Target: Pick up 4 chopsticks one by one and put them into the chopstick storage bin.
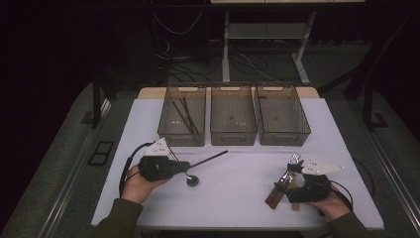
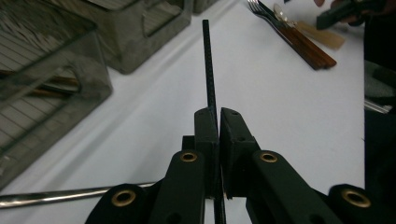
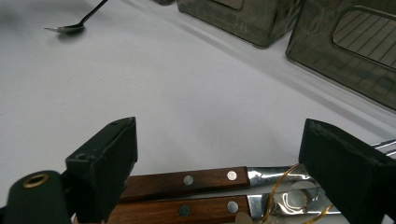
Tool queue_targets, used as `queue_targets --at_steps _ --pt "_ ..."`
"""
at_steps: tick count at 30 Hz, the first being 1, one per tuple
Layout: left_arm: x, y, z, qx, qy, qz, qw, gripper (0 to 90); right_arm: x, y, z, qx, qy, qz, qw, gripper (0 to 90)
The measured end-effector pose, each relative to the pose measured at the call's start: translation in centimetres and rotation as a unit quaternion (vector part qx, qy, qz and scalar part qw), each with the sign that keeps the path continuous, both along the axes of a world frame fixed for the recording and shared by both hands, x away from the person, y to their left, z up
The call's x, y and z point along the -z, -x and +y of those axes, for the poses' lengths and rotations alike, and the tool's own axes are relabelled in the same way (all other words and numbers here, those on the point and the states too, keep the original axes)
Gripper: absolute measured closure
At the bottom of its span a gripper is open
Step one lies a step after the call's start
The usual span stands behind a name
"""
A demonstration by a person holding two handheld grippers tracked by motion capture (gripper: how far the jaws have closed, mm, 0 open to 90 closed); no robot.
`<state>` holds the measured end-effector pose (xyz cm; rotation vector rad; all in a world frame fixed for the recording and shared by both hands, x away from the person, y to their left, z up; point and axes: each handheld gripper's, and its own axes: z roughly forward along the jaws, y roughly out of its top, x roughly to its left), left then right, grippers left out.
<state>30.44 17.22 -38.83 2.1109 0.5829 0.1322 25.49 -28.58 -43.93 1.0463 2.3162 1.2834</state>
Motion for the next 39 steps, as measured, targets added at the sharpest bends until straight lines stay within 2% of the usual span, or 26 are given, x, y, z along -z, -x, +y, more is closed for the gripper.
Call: queue_targets --at_steps 7,12,18,27,34,38,39 --pt "-1.5 -1.7 -0.1 -0.024 0.01 -0.009 0.9996 85.6 0.0 0.0 -0.1 0.002 -0.002 -0.001 1.0 11.9" --pt "-2.9 -3.0 -0.2 -0.039 0.007 -0.017 0.9991 85.6 0.0 0.0 -0.1 0.002 -0.003 -0.001 1.0 11.9" --pt "-4.4 -4.9 -0.2 -0.069 0.007 -0.027 0.9973 85.5 0.0 0.0 -0.1 0.002 -0.002 0.001 1.0 11.9" --pt "-4.9 -8.4 0.3 -0.141 0.0 -0.035 0.9894 85.5 0.0 0.0 -0.2 0.004 -0.003 0.0 1.0 11.9" --pt "-4.2 -11.3 0.4 -0.196 -0.013 -0.031 0.9801 85.5 -0.1 0.1 -0.2 0.003 -0.004 -0.001 1.0 11.9" --pt "-3.7 -12.6 0.3 -0.215 -0.017 -0.024 0.9762 85.5 0.0 0.1 -0.2 0.003 -0.005 0.001 1.0 11.9" --pt "-3.4 -13.0 0.2 -0.223 -0.016 -0.021 0.9745 85.5 0.0 0.0 -0.2 0.003 -0.005 0.001 1.0 11.9"
